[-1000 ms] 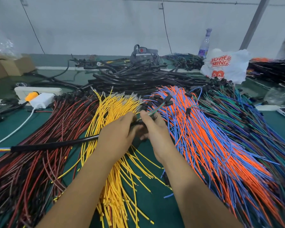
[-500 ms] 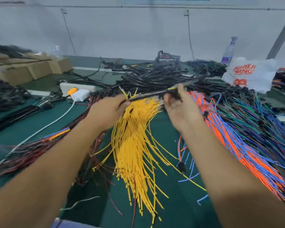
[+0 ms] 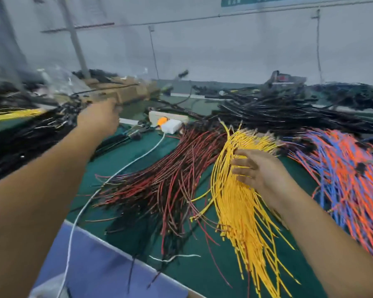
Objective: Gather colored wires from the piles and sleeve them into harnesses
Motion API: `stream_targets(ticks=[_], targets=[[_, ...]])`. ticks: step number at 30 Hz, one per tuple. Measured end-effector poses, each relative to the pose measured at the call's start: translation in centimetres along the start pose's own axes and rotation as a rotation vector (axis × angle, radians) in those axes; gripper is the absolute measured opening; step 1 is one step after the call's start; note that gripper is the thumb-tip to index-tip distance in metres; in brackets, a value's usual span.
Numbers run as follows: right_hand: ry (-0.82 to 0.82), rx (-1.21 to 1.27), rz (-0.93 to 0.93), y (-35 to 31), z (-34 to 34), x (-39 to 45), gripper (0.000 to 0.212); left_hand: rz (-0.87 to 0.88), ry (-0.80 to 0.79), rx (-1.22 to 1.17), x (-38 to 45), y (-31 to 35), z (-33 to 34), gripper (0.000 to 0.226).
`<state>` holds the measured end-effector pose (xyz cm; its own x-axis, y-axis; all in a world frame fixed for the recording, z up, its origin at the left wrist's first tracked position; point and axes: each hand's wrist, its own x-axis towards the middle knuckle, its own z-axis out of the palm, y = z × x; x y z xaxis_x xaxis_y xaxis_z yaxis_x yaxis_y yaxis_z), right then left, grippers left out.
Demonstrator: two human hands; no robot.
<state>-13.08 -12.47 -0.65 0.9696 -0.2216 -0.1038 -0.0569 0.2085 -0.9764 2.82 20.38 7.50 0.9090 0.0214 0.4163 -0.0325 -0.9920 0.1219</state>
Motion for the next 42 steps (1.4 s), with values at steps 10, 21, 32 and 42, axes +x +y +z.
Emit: stream_targets(ticks=[10,21,32,42], targets=[[0.176,-0.37,-0.142,2.9,-5.8,0.3,0.027,-0.362,-0.645,0.086,-5.6,-3.4,8.8,0.054],[0.326,-0.463,-0.326,3.2,-7.0,-0.6,0.033,0.261,-0.276,-0.496,-7.2,21.3,8.1,0.036],[0.215,-1.11,-0.293,3.6,-7.1,-0.4,0.033,0.379,-0.126,-0.571,-13.4,25.3,11.7,0.038],[0.284,-0.986,-0.351,3.4,-7.1,-1.1,0.007,0.1,0.079,-0.776,-13.7,24.1,10.8,0.025]])
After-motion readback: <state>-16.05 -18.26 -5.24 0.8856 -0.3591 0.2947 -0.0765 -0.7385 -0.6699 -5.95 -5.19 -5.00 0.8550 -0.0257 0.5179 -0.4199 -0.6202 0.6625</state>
